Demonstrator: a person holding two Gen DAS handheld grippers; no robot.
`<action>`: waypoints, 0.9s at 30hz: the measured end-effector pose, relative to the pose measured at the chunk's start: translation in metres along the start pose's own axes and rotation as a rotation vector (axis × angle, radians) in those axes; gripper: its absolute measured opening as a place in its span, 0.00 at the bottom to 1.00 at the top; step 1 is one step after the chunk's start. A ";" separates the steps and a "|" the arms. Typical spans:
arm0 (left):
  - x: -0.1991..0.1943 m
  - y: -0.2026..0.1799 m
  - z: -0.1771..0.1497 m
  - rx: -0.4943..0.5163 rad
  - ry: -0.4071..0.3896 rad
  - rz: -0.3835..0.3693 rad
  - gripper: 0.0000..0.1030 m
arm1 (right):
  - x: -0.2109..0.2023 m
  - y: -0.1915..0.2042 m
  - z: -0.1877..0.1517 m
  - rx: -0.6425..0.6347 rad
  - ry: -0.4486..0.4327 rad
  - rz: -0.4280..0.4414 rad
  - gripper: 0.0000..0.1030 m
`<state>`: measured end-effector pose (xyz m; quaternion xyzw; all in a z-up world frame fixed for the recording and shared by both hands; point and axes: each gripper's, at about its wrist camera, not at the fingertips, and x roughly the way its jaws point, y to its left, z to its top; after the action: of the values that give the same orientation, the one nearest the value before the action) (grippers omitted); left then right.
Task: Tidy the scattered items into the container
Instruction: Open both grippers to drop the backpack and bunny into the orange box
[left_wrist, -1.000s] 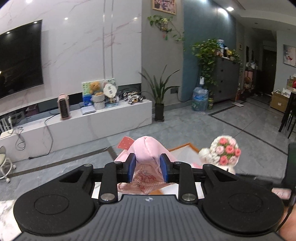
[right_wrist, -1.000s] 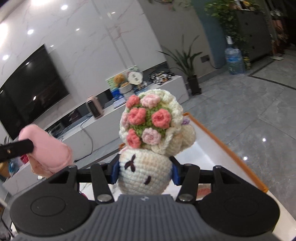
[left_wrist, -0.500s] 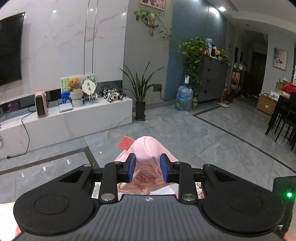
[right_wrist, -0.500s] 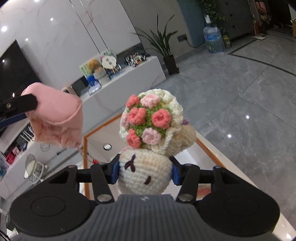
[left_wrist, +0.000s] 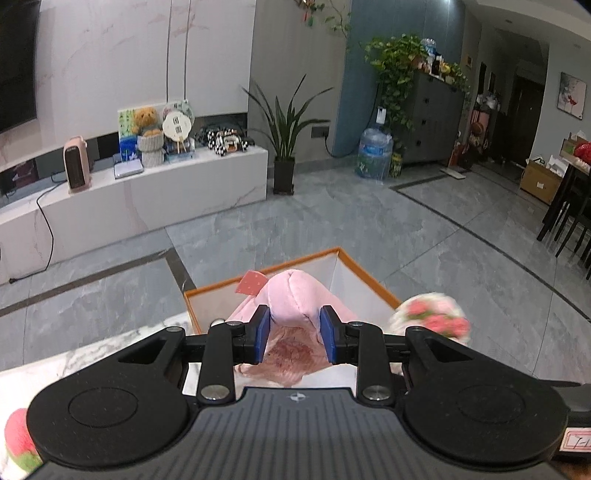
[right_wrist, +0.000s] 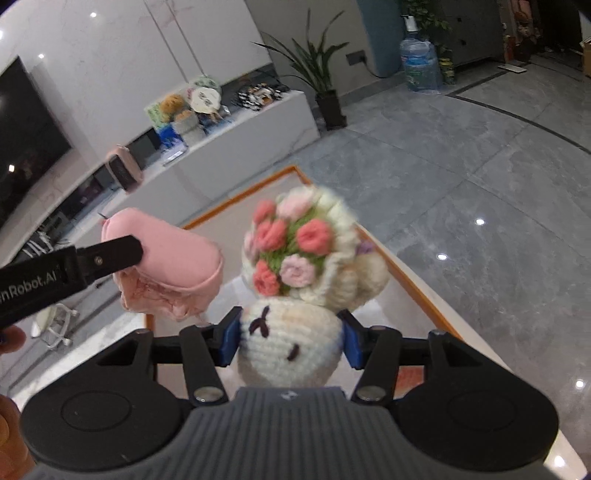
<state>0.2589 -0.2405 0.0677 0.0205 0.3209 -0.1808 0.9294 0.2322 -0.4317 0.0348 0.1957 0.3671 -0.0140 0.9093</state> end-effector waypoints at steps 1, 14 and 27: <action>0.000 0.000 -0.001 -0.005 0.003 -0.003 0.35 | 0.000 0.000 0.000 0.003 0.000 -0.010 0.66; 0.000 0.004 -0.002 -0.029 0.006 -0.008 0.64 | -0.003 0.004 -0.002 -0.002 -0.012 -0.021 0.68; -0.015 0.017 -0.008 -0.050 0.012 0.032 0.68 | -0.004 0.019 -0.003 -0.045 -0.022 -0.024 0.69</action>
<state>0.2489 -0.2183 0.0688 0.0034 0.3305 -0.1577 0.9305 0.2304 -0.4135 0.0418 0.1704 0.3598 -0.0187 0.9172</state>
